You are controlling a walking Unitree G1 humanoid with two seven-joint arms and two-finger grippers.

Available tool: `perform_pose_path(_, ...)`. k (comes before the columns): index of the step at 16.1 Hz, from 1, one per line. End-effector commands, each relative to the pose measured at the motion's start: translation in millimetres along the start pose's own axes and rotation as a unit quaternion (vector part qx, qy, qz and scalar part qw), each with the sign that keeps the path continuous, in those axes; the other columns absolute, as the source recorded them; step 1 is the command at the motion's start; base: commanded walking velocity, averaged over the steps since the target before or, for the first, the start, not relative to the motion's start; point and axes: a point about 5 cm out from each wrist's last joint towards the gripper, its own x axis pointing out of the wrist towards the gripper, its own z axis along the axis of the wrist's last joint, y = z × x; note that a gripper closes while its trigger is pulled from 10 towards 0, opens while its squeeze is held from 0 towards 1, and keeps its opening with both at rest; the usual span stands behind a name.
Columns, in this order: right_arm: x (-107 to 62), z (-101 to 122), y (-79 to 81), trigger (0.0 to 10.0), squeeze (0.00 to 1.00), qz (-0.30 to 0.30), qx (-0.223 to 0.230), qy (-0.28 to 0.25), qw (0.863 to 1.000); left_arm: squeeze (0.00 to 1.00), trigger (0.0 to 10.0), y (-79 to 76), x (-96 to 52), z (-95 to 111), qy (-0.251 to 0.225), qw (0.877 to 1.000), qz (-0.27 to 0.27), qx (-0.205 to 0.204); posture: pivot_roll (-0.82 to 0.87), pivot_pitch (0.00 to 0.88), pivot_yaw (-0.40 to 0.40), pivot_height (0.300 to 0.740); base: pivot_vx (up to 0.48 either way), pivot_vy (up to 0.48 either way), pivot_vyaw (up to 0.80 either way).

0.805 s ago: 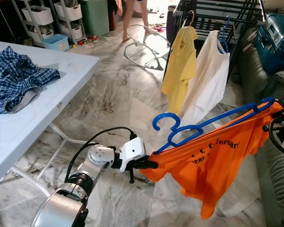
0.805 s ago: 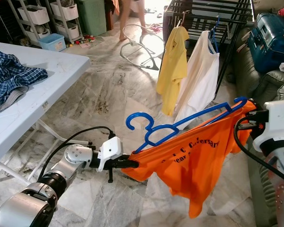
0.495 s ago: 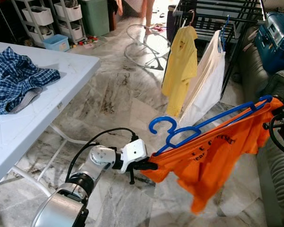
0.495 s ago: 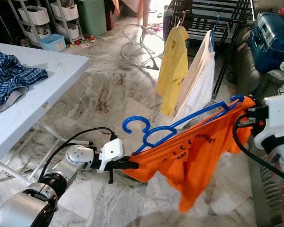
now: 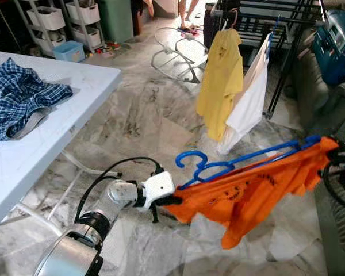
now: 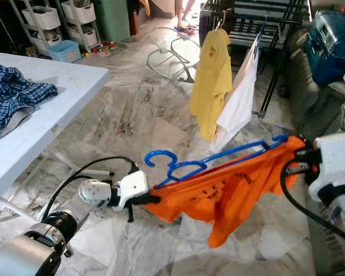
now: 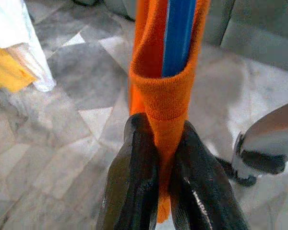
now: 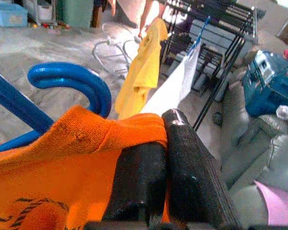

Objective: Hang hanger

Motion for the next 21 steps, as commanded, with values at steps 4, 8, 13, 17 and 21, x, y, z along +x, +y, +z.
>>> perform_pose_path(4, -21.5, 41.4, -51.0, 0.0, 0.0, -0.137, -0.083, -0.069, 0.985, 0.0, 10.0, -20.1, -58.2, -88.2, 0.212, 0.975, -0.002, -0.068, -0.09, 0.07, 0.039, 0.74, 0.0, 0.0, 0.0)
perform_pose_path(8, -19.0, 51.8, -49.9, 0.0, 0.0, -0.143, -0.136, -0.076, 0.977, 0.0, 10.0, -26.1, -65.8, -98.3, 0.25, 0.967, -0.019, -0.041, -0.1, 0.075, 0.042, 0.74, 0.0, 0.0, 0.0)
perform_pose_path(13, -5.4, 49.2, -34.6, 0.0, 0.0, -0.114, -0.136, -0.081, 0.981, 0.0, 10.0, -47.9, -50.2, -106.1, 0.271, 0.962, -0.029, -0.023, -0.1, 0.078, 0.044, 0.74, 0.0, 0.0, 0.0)
perform_pose_path(17, 5.4, 6.4, -23.1, 0.0, 0.0, -0.092, -0.041, -0.043, 0.994, 0.0, 10.0, -70.8, -31.3, -111.1, 0.287, 0.958, -0.021, -0.014, -0.09, 0.083, 0.046, 0.74, 0.0, 0.0, 0.0)
perform_pose_path(21, 30.2, 17.2, 4.5, 0.0, 0.0, -0.04, -0.069, -0.094, 0.992, 0.0, 10.0, -78.9, -36.2, -121.2, 0.317, 0.948, -0.017, 0.0, -0.09, 0.089, 0.051, 0.74, 0.0, 0.0, 0.0)
